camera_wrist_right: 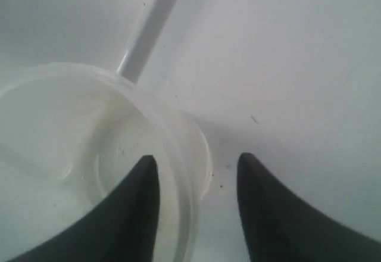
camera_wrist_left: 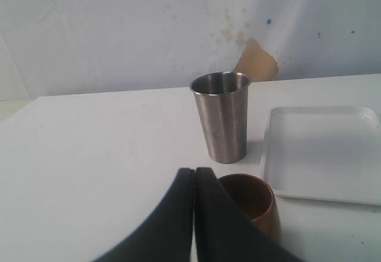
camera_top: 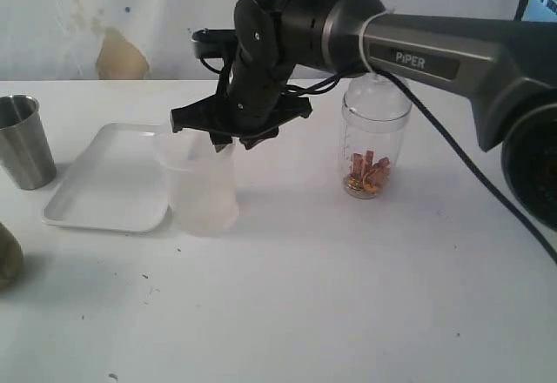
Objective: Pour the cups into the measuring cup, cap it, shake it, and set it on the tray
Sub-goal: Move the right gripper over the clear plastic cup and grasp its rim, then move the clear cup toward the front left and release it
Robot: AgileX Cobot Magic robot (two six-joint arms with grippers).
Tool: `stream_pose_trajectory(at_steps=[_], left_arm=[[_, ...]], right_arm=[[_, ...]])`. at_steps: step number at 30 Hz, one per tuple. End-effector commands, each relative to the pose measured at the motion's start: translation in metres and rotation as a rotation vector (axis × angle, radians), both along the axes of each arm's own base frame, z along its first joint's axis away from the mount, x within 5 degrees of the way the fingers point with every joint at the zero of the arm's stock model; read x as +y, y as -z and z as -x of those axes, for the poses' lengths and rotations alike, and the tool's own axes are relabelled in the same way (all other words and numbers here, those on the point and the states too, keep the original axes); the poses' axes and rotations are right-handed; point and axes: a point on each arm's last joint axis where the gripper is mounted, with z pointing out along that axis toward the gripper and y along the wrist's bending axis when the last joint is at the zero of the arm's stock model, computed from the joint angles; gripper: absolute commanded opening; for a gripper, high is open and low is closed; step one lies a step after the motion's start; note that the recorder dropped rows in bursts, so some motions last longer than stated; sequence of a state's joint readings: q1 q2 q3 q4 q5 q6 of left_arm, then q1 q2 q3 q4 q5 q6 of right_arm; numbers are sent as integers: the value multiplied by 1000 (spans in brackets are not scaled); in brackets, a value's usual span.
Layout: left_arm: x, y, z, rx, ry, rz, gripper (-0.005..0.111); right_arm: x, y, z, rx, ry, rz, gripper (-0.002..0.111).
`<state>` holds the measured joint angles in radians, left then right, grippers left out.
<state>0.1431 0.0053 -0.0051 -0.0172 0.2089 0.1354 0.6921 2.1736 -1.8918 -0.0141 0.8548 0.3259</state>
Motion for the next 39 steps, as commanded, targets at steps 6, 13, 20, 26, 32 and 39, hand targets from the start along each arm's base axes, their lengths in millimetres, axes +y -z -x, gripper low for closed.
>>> stream_pose_trajectory(at_steps=[6,13,20,26,32,39], left_arm=[[0,1,0,-9,5,8,1],[0,1,0,-9,5,8,1],[0,1,0,-9,5,8,1],[0,1,0,-9,5,8,1],[0,1,0,-9,5,8,1],[0,1,0,-9,5,8,1]], right_arm=[[-1,-12,-3,-28,-34,20,3],[-3,-24,0,-2,-78,68,0],[-3,-28,8,45,-149,73,0],[4,-50,24,83,-251,-65,0],[21,-47,52,119,-360,-39,0],[56,-46,83,63,-470,-68,0]])
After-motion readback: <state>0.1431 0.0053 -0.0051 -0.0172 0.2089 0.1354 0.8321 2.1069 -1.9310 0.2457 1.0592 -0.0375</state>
